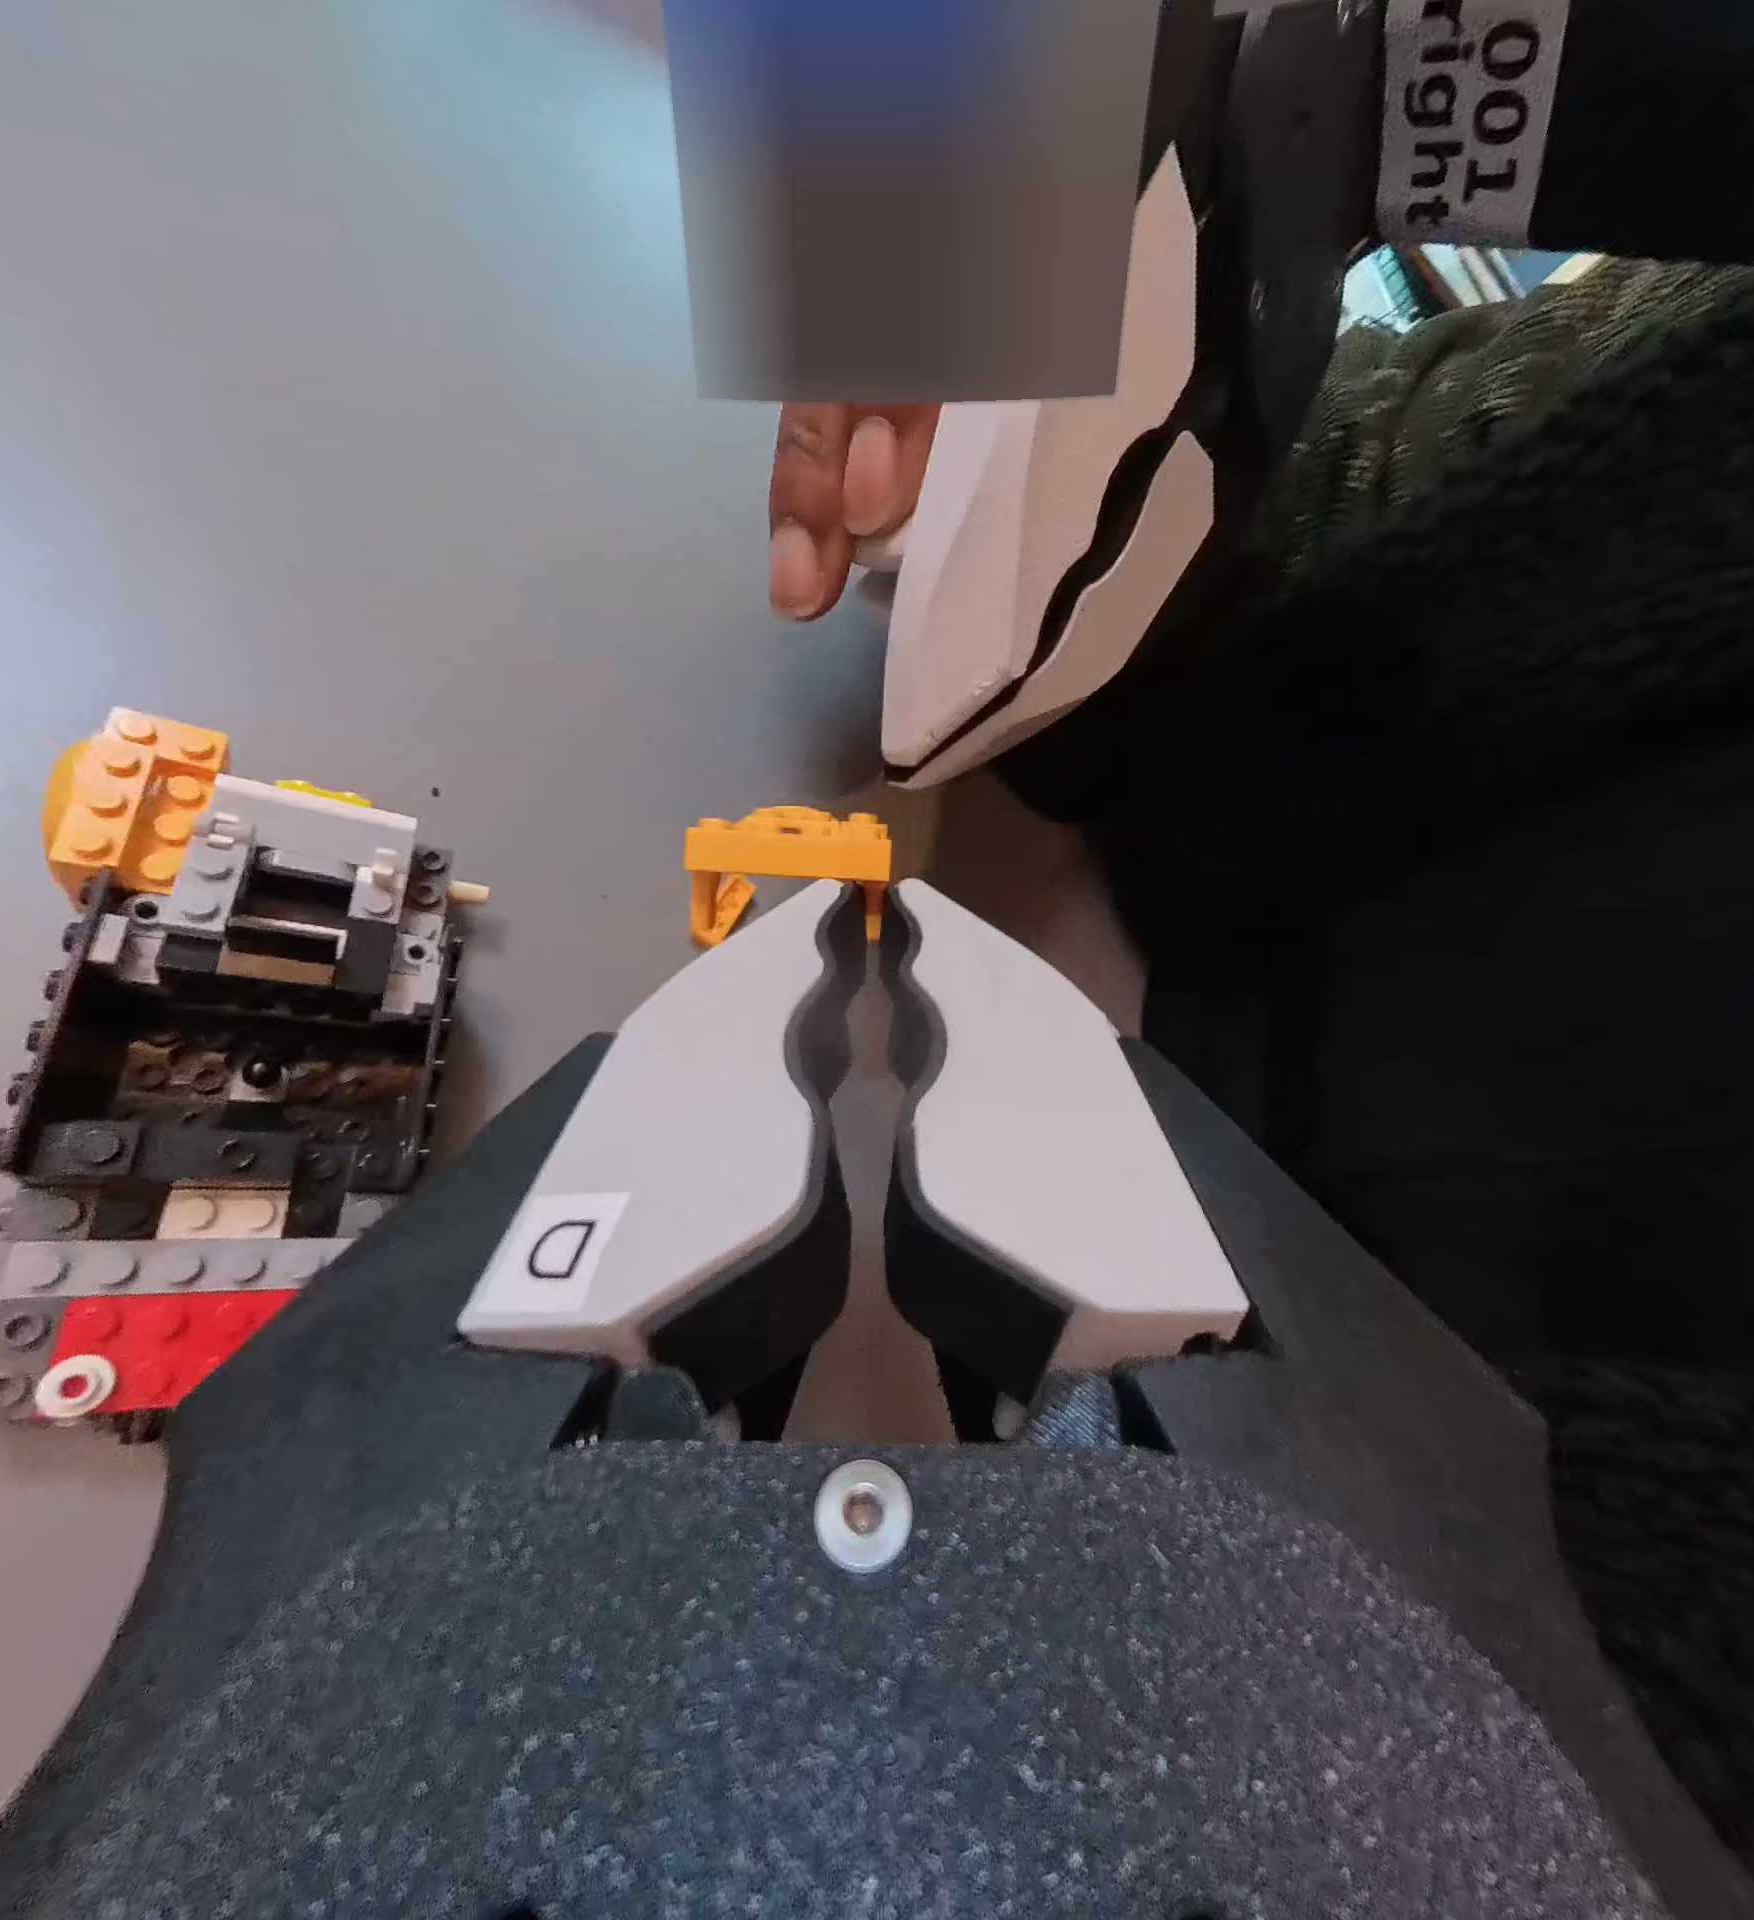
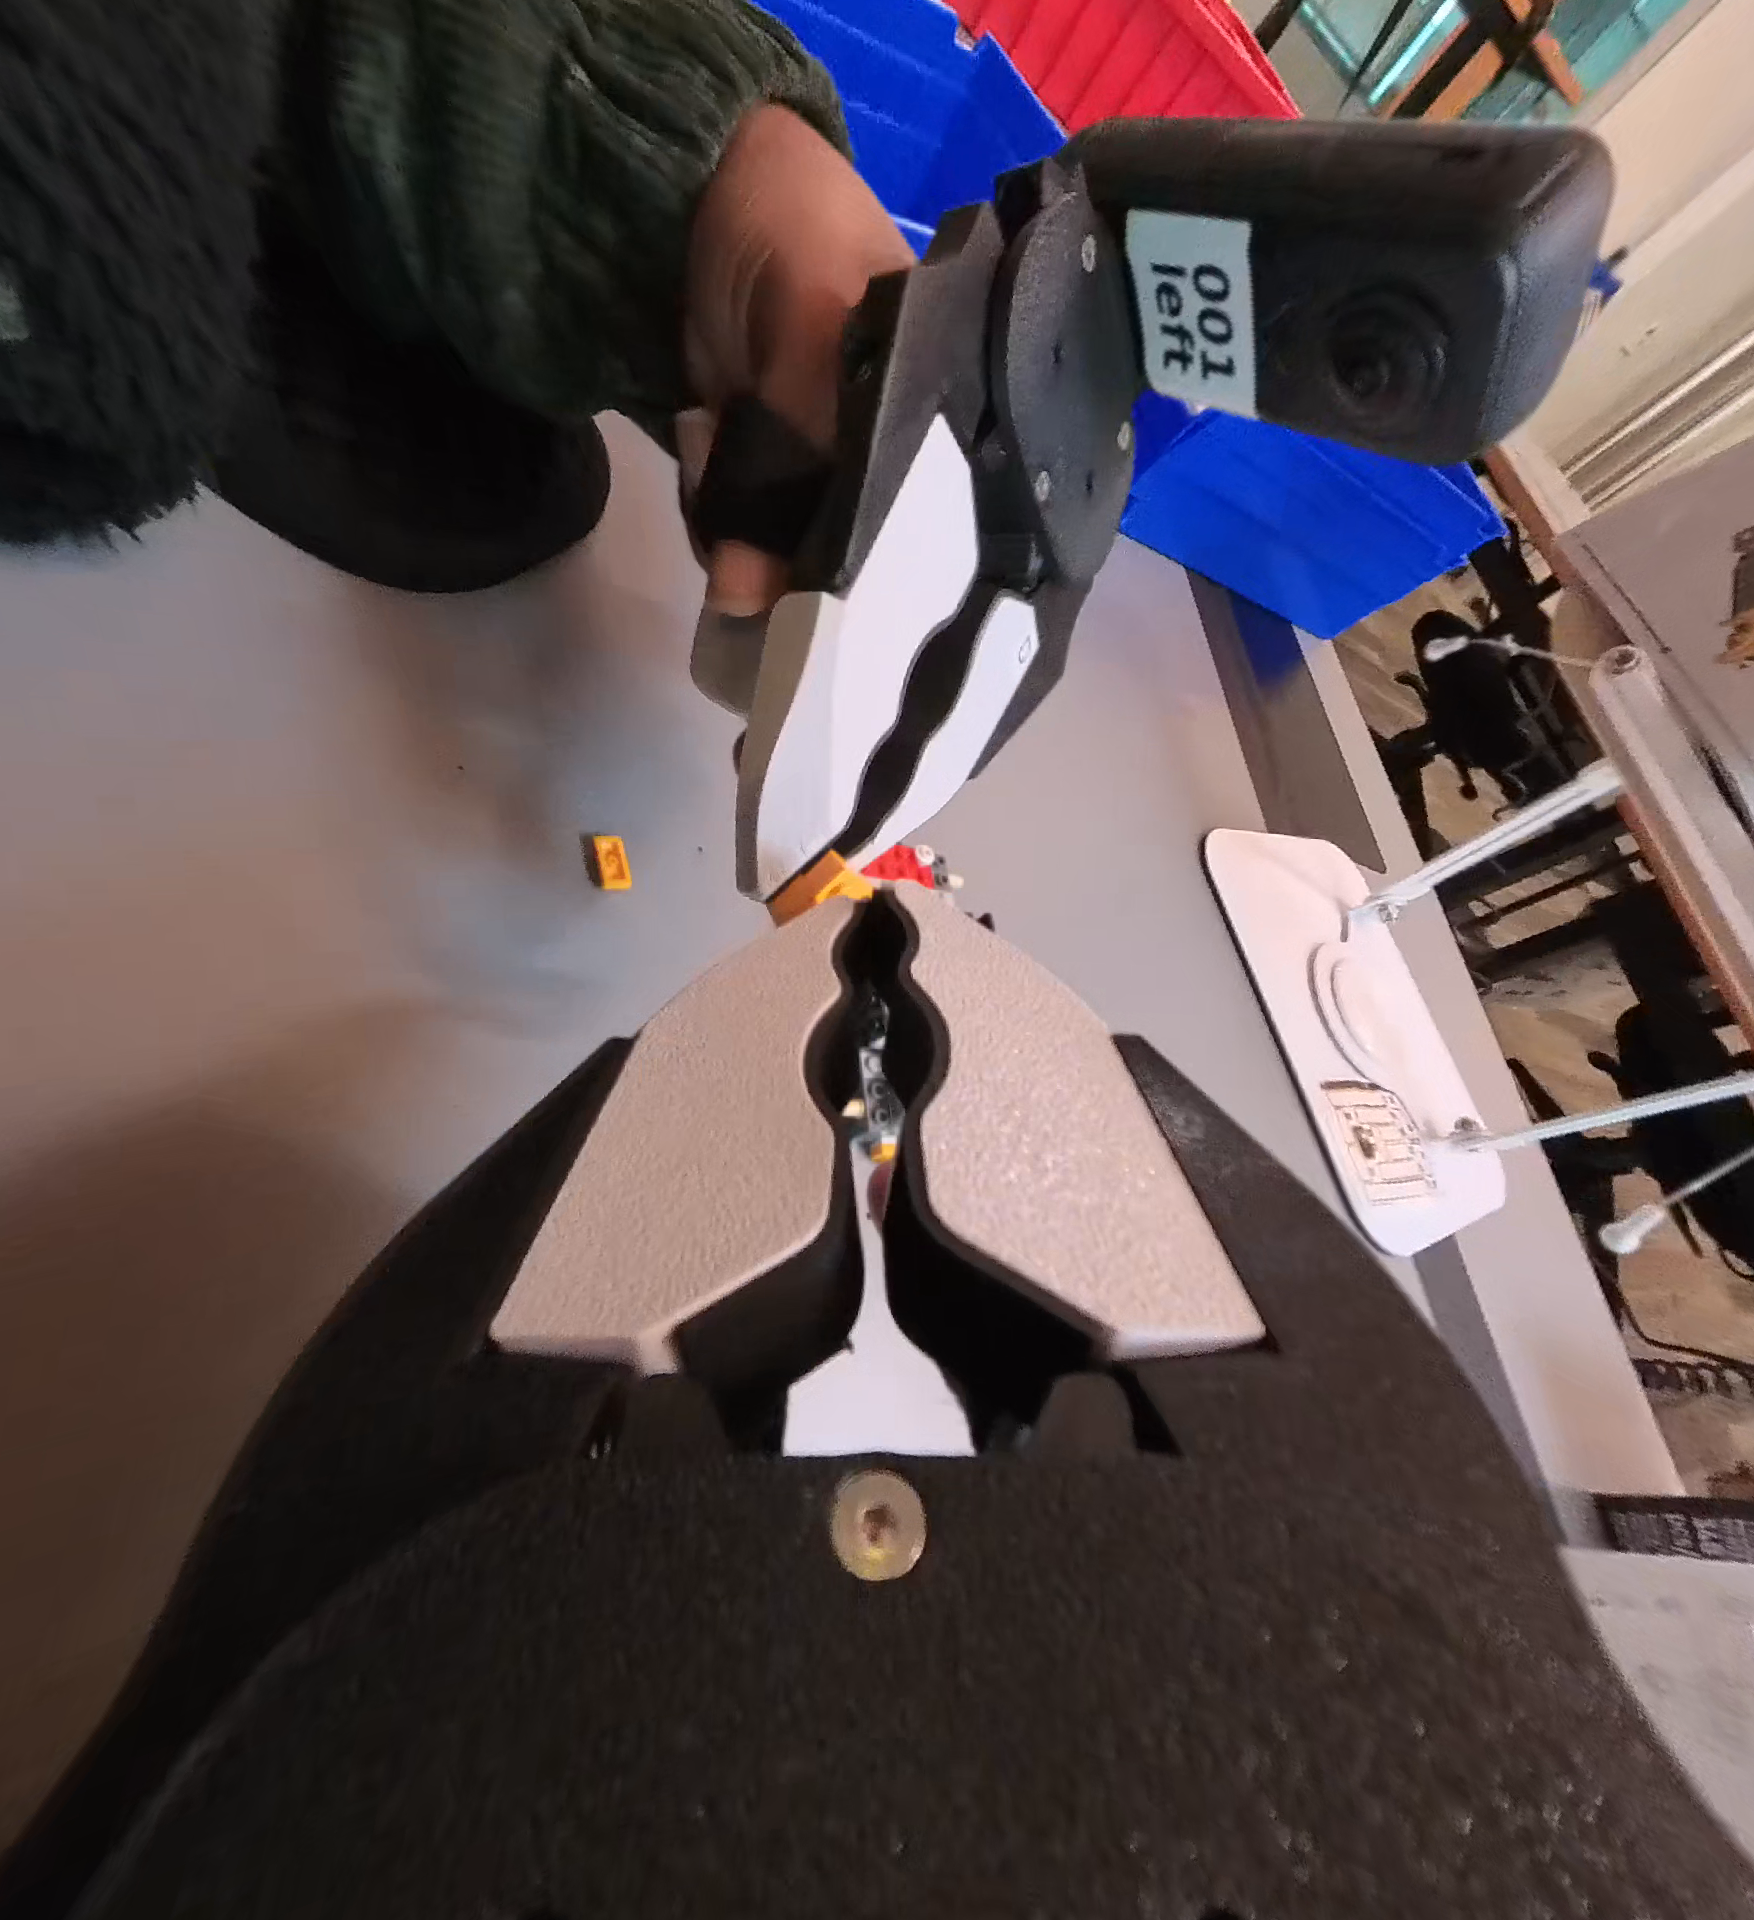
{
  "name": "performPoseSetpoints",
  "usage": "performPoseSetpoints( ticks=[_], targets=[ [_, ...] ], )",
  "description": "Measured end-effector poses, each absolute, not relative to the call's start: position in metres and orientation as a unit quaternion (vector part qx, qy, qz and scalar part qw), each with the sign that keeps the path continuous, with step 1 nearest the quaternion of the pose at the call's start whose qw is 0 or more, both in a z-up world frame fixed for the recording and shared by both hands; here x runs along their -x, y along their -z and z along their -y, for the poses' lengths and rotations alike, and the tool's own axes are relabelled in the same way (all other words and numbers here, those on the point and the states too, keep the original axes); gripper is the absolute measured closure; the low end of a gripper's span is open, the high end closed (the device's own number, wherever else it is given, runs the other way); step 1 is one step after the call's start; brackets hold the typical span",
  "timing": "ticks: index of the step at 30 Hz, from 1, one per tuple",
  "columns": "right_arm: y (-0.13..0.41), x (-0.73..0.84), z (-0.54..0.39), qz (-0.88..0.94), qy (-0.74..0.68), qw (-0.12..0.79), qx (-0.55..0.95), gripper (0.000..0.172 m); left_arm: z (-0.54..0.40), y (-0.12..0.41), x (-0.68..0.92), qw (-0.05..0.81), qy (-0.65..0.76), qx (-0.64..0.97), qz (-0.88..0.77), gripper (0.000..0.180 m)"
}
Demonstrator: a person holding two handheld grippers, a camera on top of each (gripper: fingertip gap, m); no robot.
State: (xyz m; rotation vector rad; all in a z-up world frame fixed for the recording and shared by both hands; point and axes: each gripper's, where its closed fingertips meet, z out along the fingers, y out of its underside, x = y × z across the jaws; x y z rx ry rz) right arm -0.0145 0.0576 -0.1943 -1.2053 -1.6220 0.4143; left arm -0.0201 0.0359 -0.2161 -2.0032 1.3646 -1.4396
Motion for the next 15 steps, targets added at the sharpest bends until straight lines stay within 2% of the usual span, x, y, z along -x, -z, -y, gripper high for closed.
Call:
performPoseSetpoints(
  ticks=[1, 4, 5, 6, 15],
  targets=[
    [0.194, 0.012, -0.060, 0.667, -0.174, 0.518, 0.506, 0.172, -0.038, 0.216, 0.020, 0.164, 0.506, 0.703, -0.472, 0.177],
    [0.187, 0.008, -0.063, 0.657, -0.181, 0.521, 0.514, 0.170, -0.047, 0.207, 0.022, 0.185, 0.525, 0.699, -0.449, 0.177],
    [0.190, 0.010, -0.060, 0.662, -0.182, 0.513, 0.515, 0.159, -0.048, 0.204, 0.021, 0.187, 0.534, 0.695, -0.444, 0.177],
    [0.194, 0.012, -0.059, 0.667, -0.172, 0.508, 0.517, 0.157, -0.047, 0.202, 0.021, 0.189, 0.537, 0.693, -0.443, 0.177],
    [0.214, 0.019, -0.045, 0.709, -0.124, 0.479, 0.502, 0.164, -0.035, 0.219, 0.019, 0.175, 0.479, 0.701, -0.499, 0.177]
  ],
)
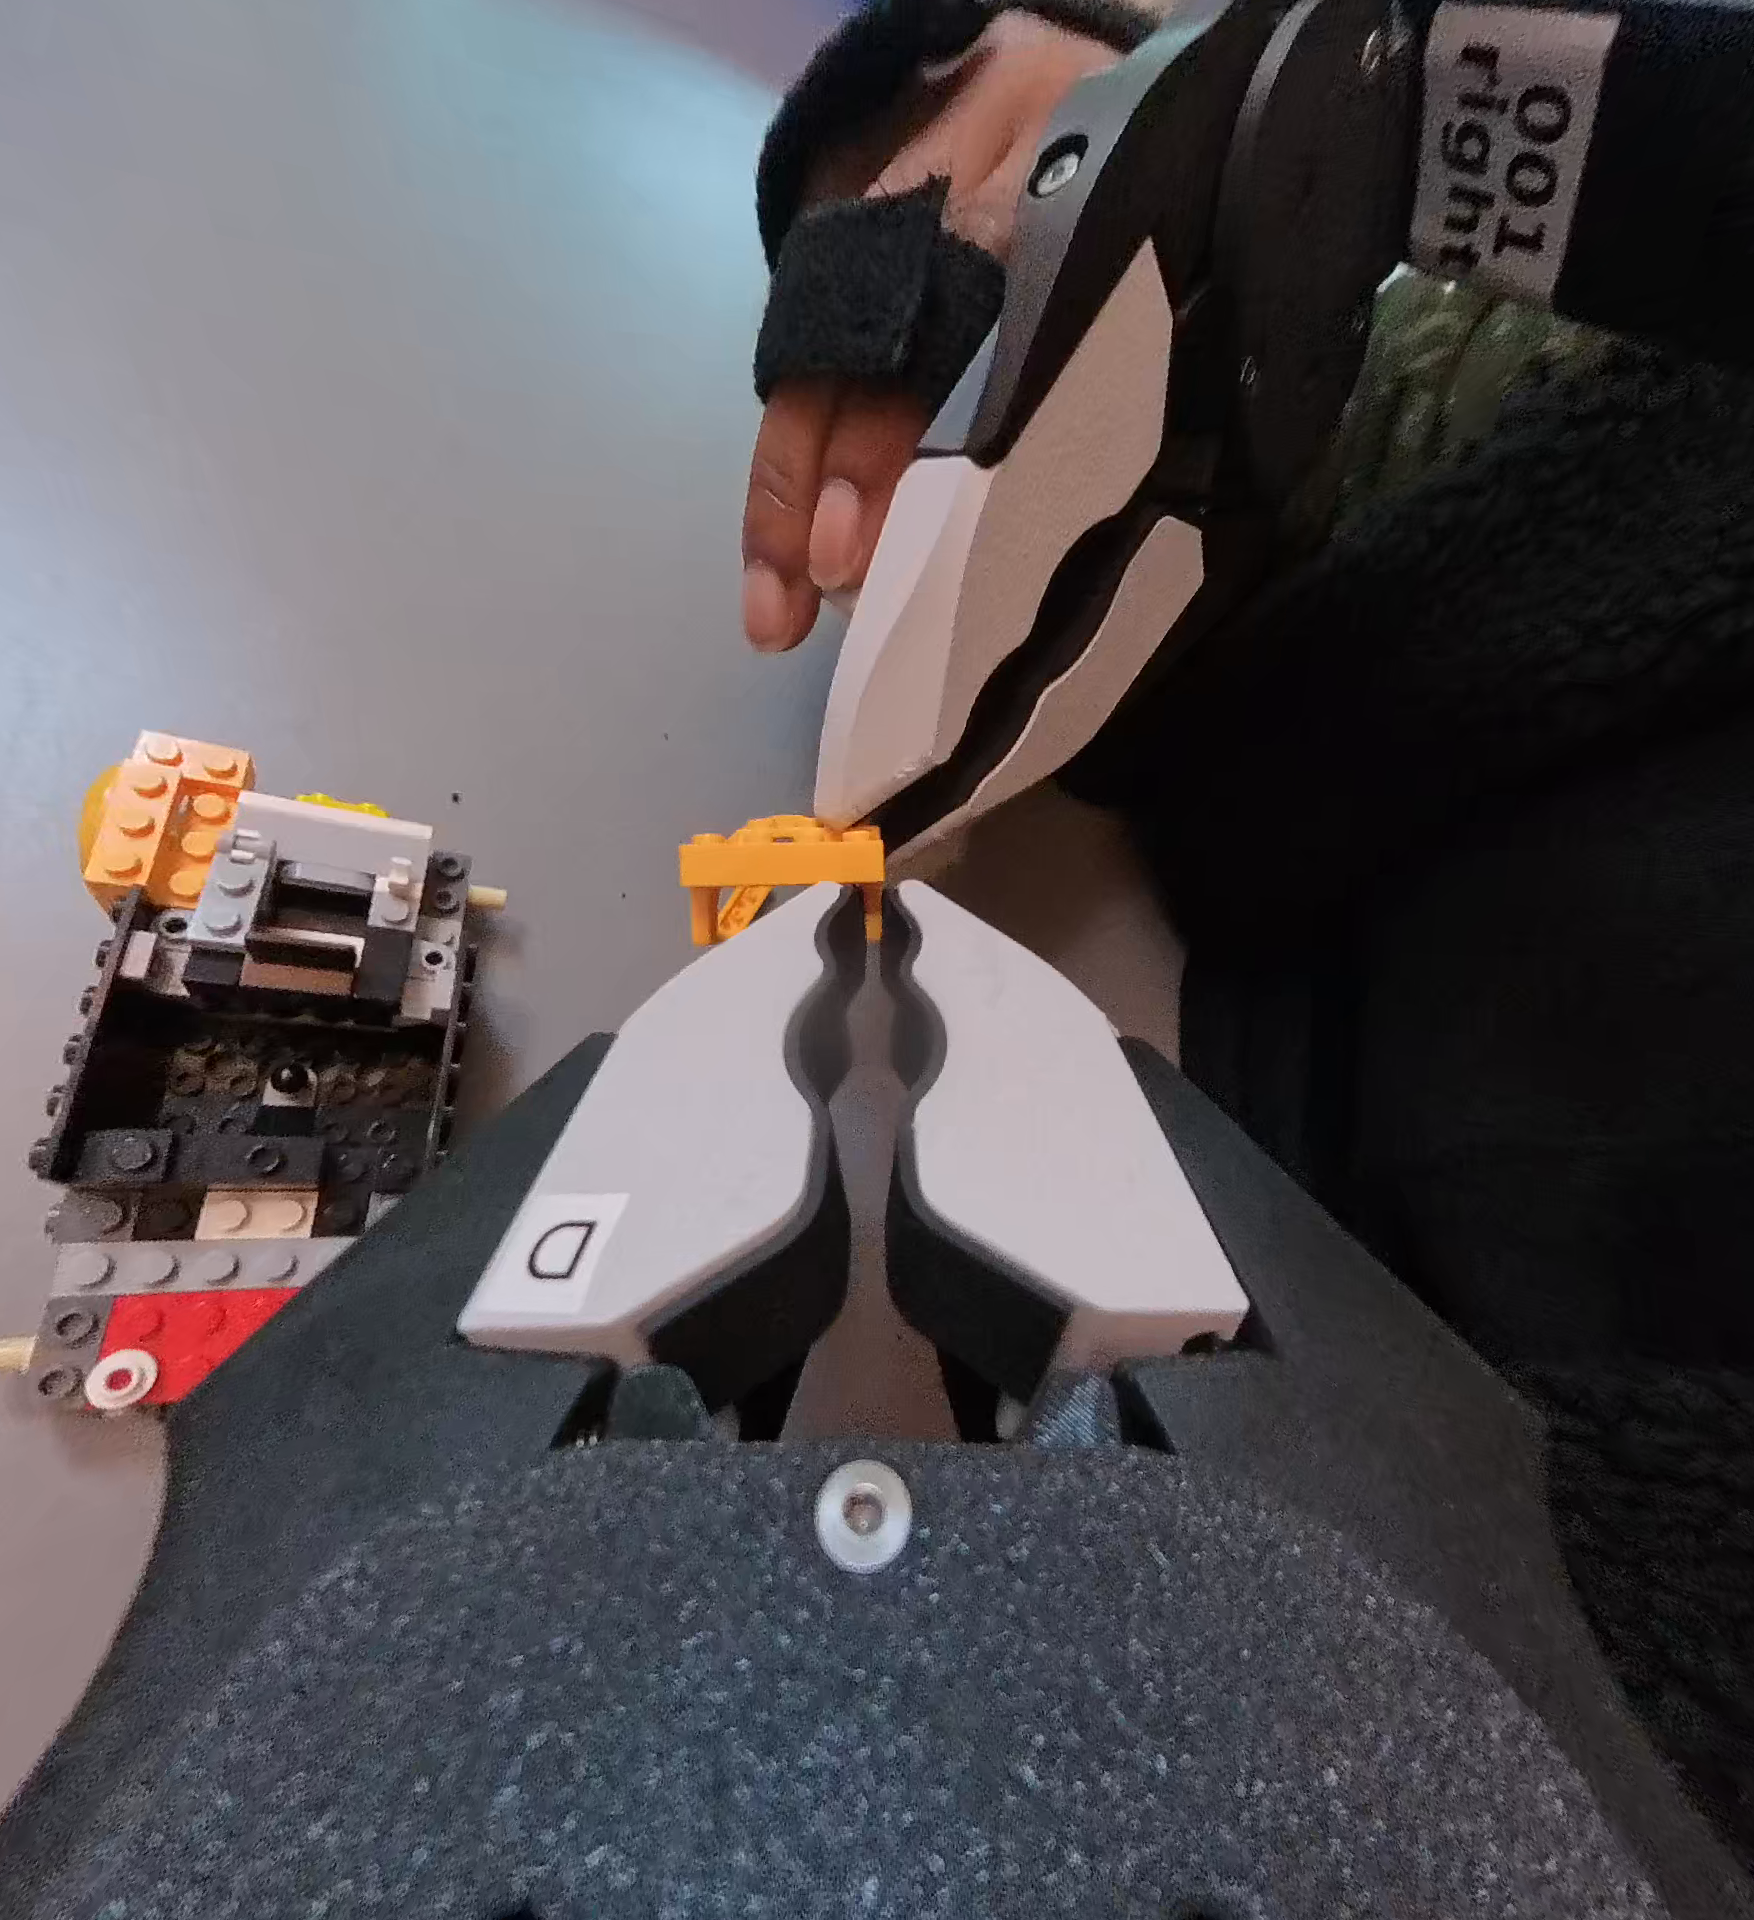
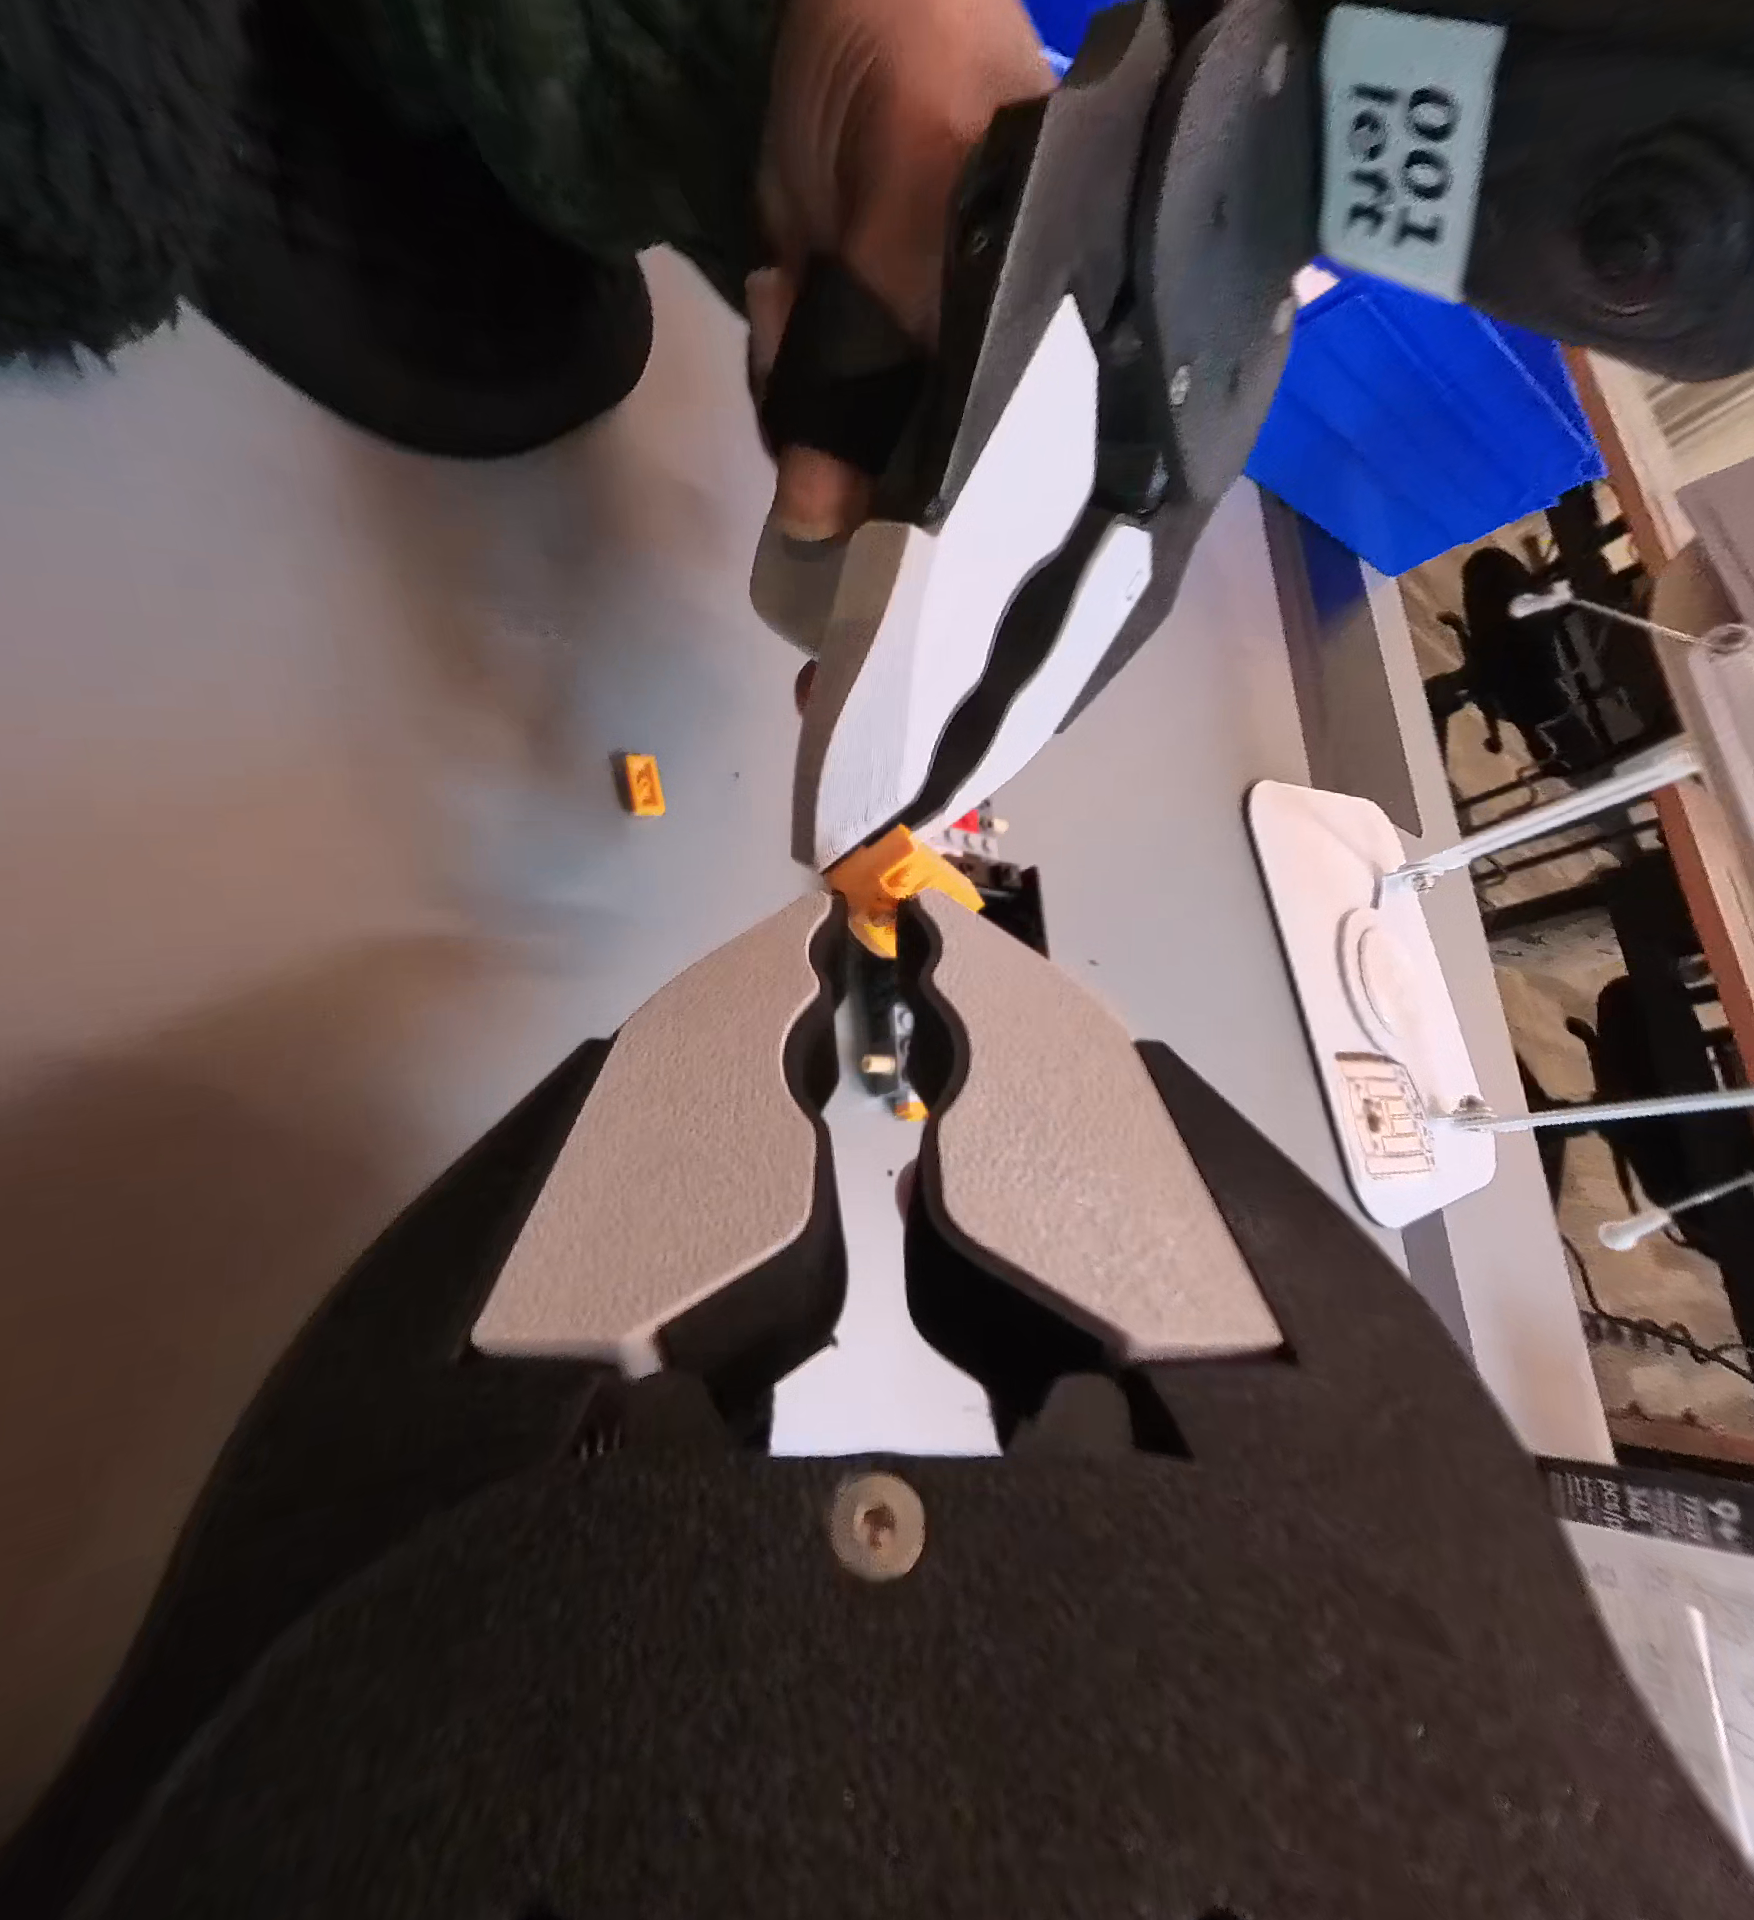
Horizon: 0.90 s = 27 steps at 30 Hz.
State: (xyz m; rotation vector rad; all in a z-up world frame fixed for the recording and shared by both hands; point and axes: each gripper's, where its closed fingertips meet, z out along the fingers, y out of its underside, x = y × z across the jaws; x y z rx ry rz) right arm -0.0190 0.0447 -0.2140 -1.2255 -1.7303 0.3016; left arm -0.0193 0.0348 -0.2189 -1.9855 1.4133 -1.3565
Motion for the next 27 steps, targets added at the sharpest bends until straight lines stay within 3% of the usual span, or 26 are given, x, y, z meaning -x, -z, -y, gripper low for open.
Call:
performPoseSetpoints(
  ticks=[11, 14, 20, 23, 27],
  targets=[
    [0.223, 0.020, -0.047, 0.688, -0.178, 0.456, 0.536, 0.167, -0.038, 0.231, 0.026, 0.185, 0.417, 0.714, -0.531, 0.176],
    [0.209, 0.009, -0.066, 0.653, -0.164, 0.492, 0.552, 0.169, -0.029, 0.237, 0.032, 0.158, 0.407, 0.708, -0.555, 0.177],
    [0.194, 0.008, -0.060, 0.656, -0.155, 0.517, 0.528, 0.172, -0.053, 0.223, 0.036, 0.207, 0.428, 0.720, -0.506, 0.176],
    [0.204, 0.020, -0.051, 0.677, -0.148, 0.504, 0.516, 0.154, -0.048, 0.214, 0.033, 0.209, 0.450, 0.709, -0.501, 0.177],
    [0.207, 0.027, -0.049, 0.684, -0.130, 0.506, 0.509, 0.154, -0.043, 0.218, 0.030, 0.195, 0.450, 0.708, -0.508, 0.177]
  ],
)
